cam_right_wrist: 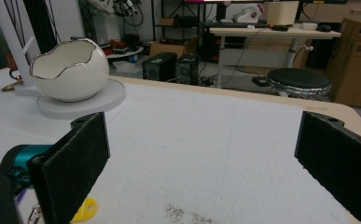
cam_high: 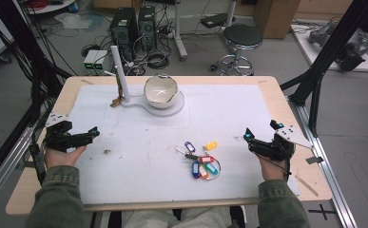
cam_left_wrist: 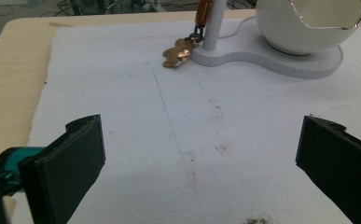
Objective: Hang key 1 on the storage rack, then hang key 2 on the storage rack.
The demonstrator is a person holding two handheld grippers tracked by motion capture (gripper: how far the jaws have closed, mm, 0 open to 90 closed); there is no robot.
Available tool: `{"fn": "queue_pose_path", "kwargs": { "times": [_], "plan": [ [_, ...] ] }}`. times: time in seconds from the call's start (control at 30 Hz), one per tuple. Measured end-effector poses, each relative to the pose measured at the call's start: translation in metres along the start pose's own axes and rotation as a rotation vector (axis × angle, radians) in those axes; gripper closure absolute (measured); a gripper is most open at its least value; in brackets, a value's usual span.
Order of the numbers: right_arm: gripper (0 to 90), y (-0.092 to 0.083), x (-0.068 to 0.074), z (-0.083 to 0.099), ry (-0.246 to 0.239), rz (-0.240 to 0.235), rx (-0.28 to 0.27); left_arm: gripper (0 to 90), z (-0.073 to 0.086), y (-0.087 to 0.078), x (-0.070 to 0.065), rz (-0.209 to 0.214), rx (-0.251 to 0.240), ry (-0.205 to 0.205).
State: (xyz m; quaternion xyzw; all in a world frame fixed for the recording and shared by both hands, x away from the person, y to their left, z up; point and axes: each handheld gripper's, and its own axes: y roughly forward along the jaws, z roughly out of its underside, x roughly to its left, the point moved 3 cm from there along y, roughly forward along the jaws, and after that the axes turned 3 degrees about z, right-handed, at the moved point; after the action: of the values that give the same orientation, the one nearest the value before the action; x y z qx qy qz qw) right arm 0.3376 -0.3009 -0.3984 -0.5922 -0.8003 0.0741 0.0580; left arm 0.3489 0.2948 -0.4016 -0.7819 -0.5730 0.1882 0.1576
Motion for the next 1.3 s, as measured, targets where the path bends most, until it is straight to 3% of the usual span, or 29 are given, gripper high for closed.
{"fn": "queue_pose_path", "kwargs": {
  "times": [0.37,0.77,1.0,1.3],
  "plan": [
    [2.0,0.0,0.0,0.0,0.001,-0.001,0.0,1.7,0.016,-0.009,0.003,-0.037,-0.041,0.011],
    [2.0,0.001,0.001,0.0,0.002,-0.01,0.004,1.7,0.031,-0.015,-0.003,-0.031,-0.068,0.047],
    [2.0,0.002,0.002,0.0,0.006,-0.019,0.016,1.7,0.034,-0.016,-0.003,-0.039,-0.083,0.036],
    [2.0,0.007,0.012,0.0,-0.018,-0.088,0.06,1.7,0.036,-0.016,-0.002,-0.037,-0.073,0.038]
  ]
}}
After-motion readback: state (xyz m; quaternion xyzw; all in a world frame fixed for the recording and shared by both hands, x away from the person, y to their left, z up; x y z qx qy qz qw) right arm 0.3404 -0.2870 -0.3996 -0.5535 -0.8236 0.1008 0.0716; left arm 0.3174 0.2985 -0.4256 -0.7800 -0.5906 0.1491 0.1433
